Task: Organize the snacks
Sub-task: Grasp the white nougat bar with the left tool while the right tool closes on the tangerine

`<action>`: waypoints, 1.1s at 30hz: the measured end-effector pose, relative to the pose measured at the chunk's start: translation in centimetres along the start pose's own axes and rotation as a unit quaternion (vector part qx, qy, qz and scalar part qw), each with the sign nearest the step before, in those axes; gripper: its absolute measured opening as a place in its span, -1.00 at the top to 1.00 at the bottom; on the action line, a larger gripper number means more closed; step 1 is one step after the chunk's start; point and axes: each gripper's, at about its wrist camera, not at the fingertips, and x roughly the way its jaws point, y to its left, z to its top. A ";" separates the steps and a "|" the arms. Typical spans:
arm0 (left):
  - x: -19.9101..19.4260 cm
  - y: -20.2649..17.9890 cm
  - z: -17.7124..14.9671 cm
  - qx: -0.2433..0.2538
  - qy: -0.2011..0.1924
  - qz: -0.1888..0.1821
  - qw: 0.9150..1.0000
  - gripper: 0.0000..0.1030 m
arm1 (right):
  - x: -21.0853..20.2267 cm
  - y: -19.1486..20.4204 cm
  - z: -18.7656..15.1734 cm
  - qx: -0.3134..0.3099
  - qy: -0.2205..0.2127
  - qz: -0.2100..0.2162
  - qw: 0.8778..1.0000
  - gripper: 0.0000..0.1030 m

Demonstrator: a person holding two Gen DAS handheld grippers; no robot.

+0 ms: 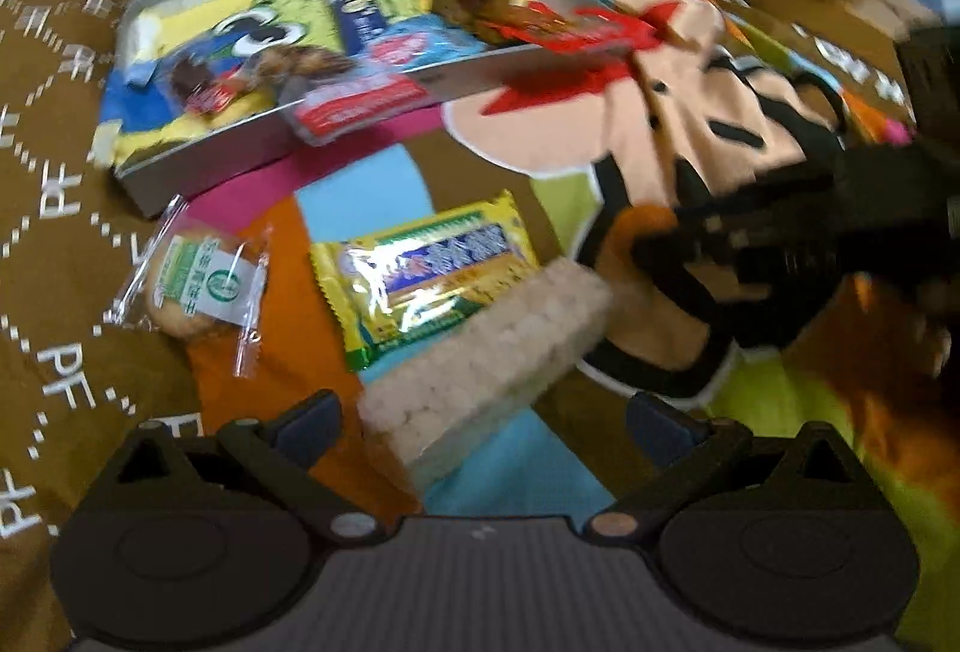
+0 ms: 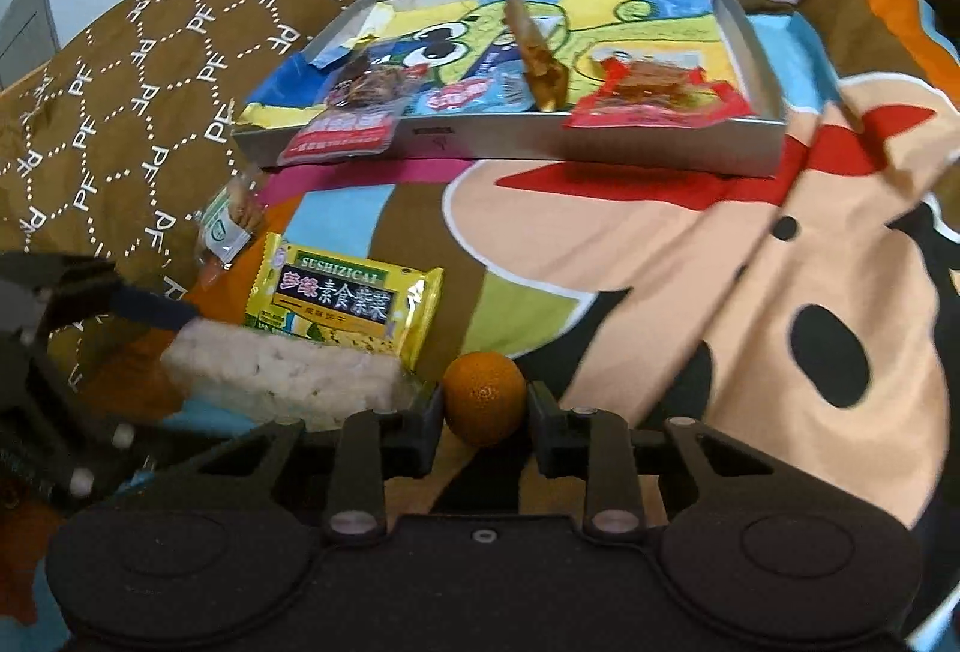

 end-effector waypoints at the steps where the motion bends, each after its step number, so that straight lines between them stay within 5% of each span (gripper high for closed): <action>1: 0.1 -0.3 -0.1 0.011 0.002 0.005 1.000 -0.99 | -0.2 -0.2 0.0 0.003 0.000 0.000 1.000 0.38; 15: 3.1 -1.3 1.9 0.067 0.034 0.012 0.997 -0.99 | -0.7 -0.9 0.4 0.017 -0.012 0.000 1.000 0.39; 24: 1.0 -3.8 0.7 0.069 0.043 -0.032 0.996 -0.88 | -1.7 -1.2 0.8 0.023 -0.024 0.001 0.999 0.50; 28: 1.7 -5.2 0.7 0.106 0.055 0.006 0.993 -0.86 | -1.0 -1.0 0.3 0.009 -0.006 -0.004 1.000 0.50; 33: 2.5 -4.8 1.6 0.093 0.054 0.002 0.994 -0.83 | 0.0 -0.9 -0.1 0.007 -0.003 0.004 1.000 0.37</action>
